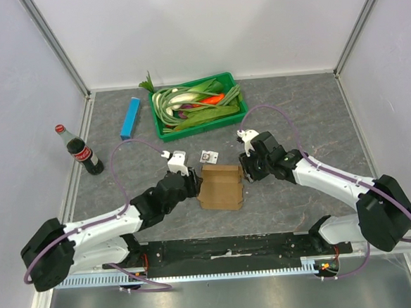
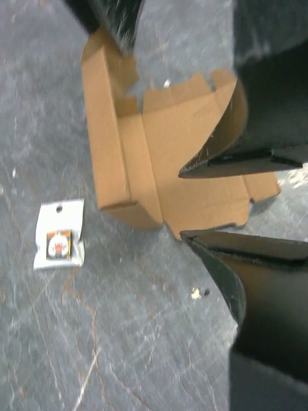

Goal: Fold the paper box

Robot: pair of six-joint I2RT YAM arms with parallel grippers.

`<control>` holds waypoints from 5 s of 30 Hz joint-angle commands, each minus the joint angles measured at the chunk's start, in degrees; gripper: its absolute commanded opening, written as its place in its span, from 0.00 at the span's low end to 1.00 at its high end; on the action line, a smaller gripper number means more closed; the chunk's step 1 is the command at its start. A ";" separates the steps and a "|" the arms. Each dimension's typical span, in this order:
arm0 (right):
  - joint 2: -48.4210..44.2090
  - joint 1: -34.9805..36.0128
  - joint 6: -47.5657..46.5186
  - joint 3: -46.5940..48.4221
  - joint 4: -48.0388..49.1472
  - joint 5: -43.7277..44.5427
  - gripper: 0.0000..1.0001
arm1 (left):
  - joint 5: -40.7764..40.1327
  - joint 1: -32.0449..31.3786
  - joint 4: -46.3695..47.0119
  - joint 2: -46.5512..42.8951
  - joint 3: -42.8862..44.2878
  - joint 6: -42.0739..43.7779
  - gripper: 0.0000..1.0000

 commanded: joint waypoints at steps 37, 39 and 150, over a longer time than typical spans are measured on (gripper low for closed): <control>-0.82 0.64 9.89 -4.28 6.61 -0.33 0.18 | 9.21 -13.21 38.48 40.53 8.38 13.88 0.03; -0.73 1.08 10.06 -4.02 6.61 0.10 0.17 | 7.98 -13.21 37.95 41.32 8.46 13.61 0.02; 3.49 13.91 29.22 4.86 0.46 16.98 0.00 | -14.10 -0.91 36.01 5.64 -12.19 11.67 0.50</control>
